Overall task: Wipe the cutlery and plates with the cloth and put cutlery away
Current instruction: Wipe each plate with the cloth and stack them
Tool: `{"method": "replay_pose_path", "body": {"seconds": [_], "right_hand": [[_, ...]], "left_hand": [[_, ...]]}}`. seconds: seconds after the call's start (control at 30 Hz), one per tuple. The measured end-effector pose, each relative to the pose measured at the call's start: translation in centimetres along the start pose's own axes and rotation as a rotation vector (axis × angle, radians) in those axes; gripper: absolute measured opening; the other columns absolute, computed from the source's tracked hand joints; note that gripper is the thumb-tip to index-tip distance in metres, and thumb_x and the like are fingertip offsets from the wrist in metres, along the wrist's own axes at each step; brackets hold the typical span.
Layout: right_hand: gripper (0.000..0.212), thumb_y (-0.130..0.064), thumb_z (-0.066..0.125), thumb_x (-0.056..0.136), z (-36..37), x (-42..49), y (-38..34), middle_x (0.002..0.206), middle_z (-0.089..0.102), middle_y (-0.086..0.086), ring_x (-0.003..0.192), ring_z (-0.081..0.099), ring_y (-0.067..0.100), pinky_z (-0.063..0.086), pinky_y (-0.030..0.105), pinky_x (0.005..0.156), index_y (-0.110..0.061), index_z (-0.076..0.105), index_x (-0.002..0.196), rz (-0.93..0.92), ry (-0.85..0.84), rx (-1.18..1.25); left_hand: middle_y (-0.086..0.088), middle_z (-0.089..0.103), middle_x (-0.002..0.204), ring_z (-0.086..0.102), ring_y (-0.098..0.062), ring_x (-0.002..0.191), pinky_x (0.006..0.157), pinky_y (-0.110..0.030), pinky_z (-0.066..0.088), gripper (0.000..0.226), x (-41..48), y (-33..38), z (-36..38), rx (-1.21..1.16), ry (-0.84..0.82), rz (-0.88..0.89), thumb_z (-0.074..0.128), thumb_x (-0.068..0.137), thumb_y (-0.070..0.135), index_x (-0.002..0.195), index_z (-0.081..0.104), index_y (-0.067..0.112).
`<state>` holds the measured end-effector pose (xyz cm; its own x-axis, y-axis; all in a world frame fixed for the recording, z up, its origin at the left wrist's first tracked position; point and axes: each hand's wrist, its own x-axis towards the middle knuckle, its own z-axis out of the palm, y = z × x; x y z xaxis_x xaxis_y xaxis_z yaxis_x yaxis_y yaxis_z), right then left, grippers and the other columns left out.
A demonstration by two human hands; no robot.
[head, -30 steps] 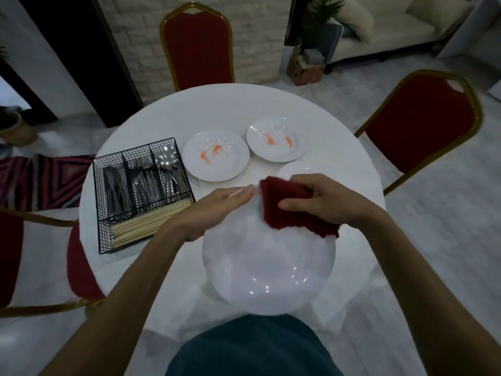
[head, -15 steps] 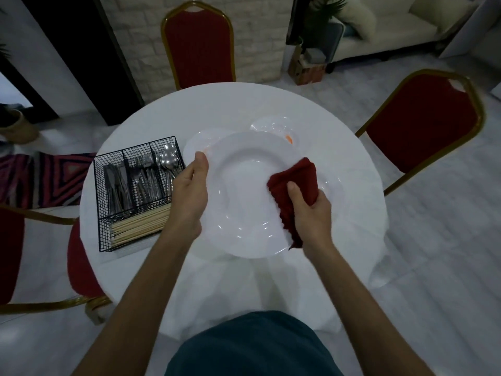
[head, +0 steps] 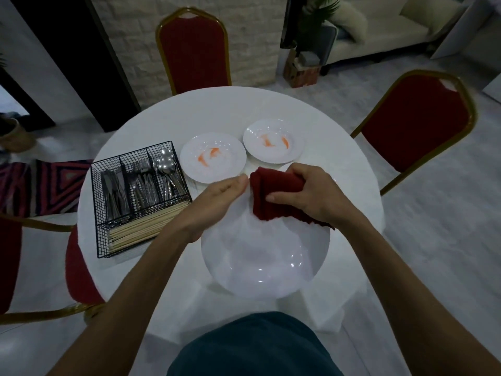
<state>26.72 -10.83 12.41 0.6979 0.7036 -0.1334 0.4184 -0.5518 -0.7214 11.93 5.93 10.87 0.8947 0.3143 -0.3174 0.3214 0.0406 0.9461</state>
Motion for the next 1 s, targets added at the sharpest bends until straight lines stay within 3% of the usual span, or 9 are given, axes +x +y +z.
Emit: {"method": "replay_pose_path", "body": {"seconds": [0.13, 0.23, 0.3, 0.37, 0.47, 0.6, 0.7, 0.8, 1.0], "right_hand": [[0.038, -0.054, 0.087, 0.071, 0.6, -0.3, 0.8, 0.076, 0.068, -0.011, 0.07, 0.065, 0.006, 0.053, 0.023, 0.063, -0.026, 0.064, 0.086, 0.08, 0.183, 0.176], [0.039, -0.046, 0.083, 0.081, 3.2, -1.3, 1.8, 0.074, 0.072, -0.003, 0.062, 0.069, 0.01, 0.058, 0.031, 0.061, -0.013, 0.068, 0.096, 0.249, 0.411, 0.531], [0.036, -0.044, 0.08, 0.085, 5.9, -2.0, 2.2, 0.082, 0.077, -0.001, 0.071, 0.074, 0.014, 0.063, 0.038, 0.071, -0.014, 0.07, 0.103, 0.381, 0.488, 0.775], [0.033, -0.044, 0.077, 0.088, 7.3, -2.3, 2.6, 0.088, 0.078, -0.002, 0.079, 0.075, 0.016, 0.063, 0.039, 0.076, -0.019, 0.071, 0.107, 0.454, 0.51, 0.837], [0.03, -0.036, 0.077, 0.09, 5.9, -2.3, 2.8, 0.074, 0.075, 0.003, 0.058, 0.069, 0.02, 0.057, 0.033, 0.055, -0.013, 0.069, 0.107, 0.416, 0.447, 0.819], [0.031, -0.03, 0.081, 0.087, 1.8, -2.3, 3.0, 0.073, 0.073, 0.014, 0.053, 0.066, 0.026, 0.053, 0.035, 0.045, -0.01, 0.068, 0.106, 0.293, 0.271, 0.656], [0.03, -0.038, 0.087, 0.079, -0.5, -1.5, 2.6, 0.083, 0.076, 0.003, 0.071, 0.073, 0.021, 0.061, 0.04, 0.064, -0.02, 0.071, 0.097, 0.169, 0.105, 0.363], [0.034, -0.049, 0.089, 0.071, -0.8, -0.6, 1.5, 0.078, 0.071, -0.007, 0.074, 0.068, 0.013, 0.056, 0.03, 0.066, -0.027, 0.067, 0.085, 0.068, 0.017, 0.071], [0.042, -0.052, 0.087, 0.071, 0.7, -0.5, 1.2, 0.079, 0.067, -0.011, 0.074, 0.063, 0.006, 0.051, 0.024, 0.065, -0.024, 0.062, 0.088, 0.064, 0.319, 0.129]], "left_hand": [[0.006, 0.078, 0.098, 0.072, -0.014, 0.098, 0.09, -0.038, 0.055, 0.037, -0.3, 1.3, -0.2, -0.051, 0.224, 0.061, 0.048, 0.101, 0.047, 0.094, 0.078, 0.027], [0.004, 0.076, 0.108, 0.069, -0.019, 0.11, 0.101, -0.045, 0.052, 0.034, 0.1, 1.6, -0.5, -0.262, 0.439, 0.064, 0.049, 0.101, 0.05, 0.099, 0.078, 0.032], [0.011, 0.073, 0.11, 0.063, -0.016, 0.119, 0.108, -0.044, 0.046, 0.033, 0.4, 1.5, 0.2, -0.374, 0.581, 0.06, 0.05, 0.1, 0.053, 0.083, 0.078, 0.045], [0.014, 0.071, 0.117, 0.06, -0.013, 0.123, 0.111, -0.045, 0.042, 0.029, 0.6, 0.4, 1.2, -0.456, 0.648, 0.079, 0.051, 0.097, 0.057, 0.094, 0.077, 0.045], [0.005, 0.071, 0.124, 0.066, -0.02, 0.118, 0.099, -0.044, 0.052, 0.04, 0.5, -1.5, 1.1, -0.637, 0.551, 0.003, 0.047, 0.101, 0.052, 0.129, 0.066, 0.031], [-0.004, 0.076, 0.114, 0.074, -0.019, 0.097, 0.08, -0.036, 0.056, 0.033, 0.4, -1.3, -0.9, -0.591, 0.336, -0.123, 0.045, 0.104, 0.037, 0.122, 0.068, 0.02], [-0.002, 0.076, 0.113, 0.074, -0.016, 0.098, 0.088, -0.037, 0.055, 0.034, 0.4, 0.0, -1.3, -0.31, 0.147, -0.146, 0.053, 0.1, 0.044, 0.111, 0.074, 0.02], [0.008, 0.072, 0.122, 0.064, -0.016, 0.119, 0.11, -0.044, 0.043, 0.048, 0.3, 0.9, -0.4, -0.045, 0.007, -0.111, 0.057, 0.09, 0.064, 0.114, 0.076, 0.028], [0.003, 0.079, 0.097, 0.074, -0.014, 0.095, 0.095, -0.041, 0.055, 0.039, -0.2, 1.5, 0.0, -0.137, 0.242, 0.015, 0.05, 0.1, 0.047, 0.087, 0.081, 0.027]]}}
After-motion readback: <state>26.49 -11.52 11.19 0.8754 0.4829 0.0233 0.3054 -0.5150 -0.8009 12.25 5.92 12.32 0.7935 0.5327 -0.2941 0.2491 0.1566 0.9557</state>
